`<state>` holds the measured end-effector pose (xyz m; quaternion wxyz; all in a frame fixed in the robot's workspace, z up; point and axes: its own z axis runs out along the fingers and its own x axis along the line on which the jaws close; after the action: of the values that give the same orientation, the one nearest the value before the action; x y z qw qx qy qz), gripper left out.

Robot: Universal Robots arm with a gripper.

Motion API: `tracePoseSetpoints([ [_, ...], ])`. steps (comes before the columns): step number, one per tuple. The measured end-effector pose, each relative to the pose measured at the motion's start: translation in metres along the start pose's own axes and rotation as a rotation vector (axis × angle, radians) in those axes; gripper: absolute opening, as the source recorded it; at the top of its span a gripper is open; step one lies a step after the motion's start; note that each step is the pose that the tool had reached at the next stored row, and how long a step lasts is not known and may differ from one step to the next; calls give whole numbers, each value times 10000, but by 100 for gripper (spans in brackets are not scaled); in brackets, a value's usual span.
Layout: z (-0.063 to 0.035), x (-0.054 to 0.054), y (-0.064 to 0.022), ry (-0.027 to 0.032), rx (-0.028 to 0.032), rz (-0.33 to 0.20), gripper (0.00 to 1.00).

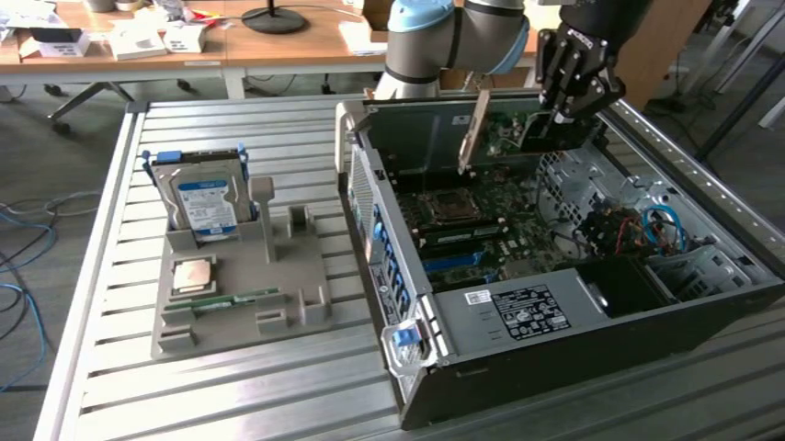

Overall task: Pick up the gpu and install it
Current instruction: 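Insert the gpu into the slot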

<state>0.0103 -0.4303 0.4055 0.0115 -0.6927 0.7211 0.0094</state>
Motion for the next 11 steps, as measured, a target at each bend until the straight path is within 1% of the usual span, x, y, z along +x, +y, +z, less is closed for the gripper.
tracePoseSetpoints([
  [6, 49, 4, 30, 2, -1, -27, 27],
  [11, 52, 4, 32, 2, -1, -28, 27],
])
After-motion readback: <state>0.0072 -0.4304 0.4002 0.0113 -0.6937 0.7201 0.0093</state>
